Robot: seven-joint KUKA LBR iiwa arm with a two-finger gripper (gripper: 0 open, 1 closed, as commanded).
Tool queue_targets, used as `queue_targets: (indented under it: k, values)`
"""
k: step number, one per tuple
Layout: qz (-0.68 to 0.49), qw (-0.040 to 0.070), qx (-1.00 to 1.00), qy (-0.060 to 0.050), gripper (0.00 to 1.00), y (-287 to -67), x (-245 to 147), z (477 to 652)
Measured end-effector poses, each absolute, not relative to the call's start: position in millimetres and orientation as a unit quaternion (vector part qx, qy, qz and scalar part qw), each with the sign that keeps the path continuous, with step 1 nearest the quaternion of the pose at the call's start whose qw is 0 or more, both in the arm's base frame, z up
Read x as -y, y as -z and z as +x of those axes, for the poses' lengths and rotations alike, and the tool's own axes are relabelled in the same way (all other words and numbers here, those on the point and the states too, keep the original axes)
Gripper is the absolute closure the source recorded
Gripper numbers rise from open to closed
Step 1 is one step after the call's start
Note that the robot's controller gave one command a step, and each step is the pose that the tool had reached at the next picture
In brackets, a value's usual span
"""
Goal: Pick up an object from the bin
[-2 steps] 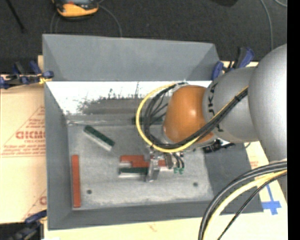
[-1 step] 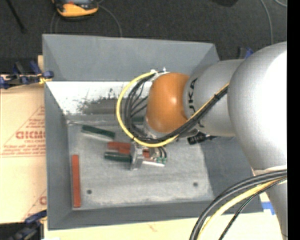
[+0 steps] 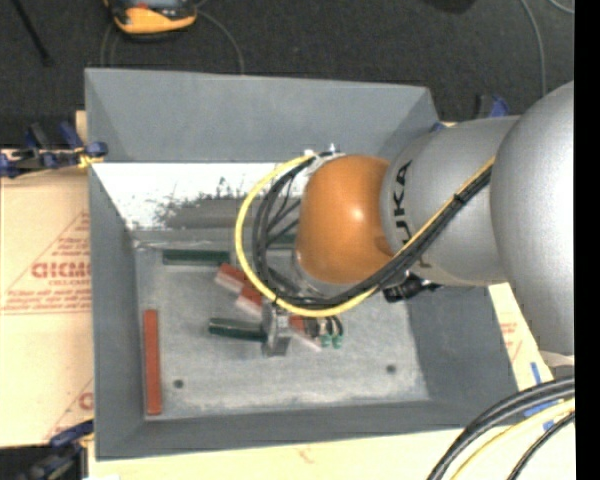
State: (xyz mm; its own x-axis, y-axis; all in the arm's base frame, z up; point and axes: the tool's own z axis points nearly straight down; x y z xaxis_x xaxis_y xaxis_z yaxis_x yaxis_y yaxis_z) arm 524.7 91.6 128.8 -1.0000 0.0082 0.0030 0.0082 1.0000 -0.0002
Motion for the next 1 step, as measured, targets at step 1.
queue_targets:
  k: [1]
  values:
    - [-0.008, -0.002, 1.000, 0.000, 1.00, -259.4, -45.2, 596.7]
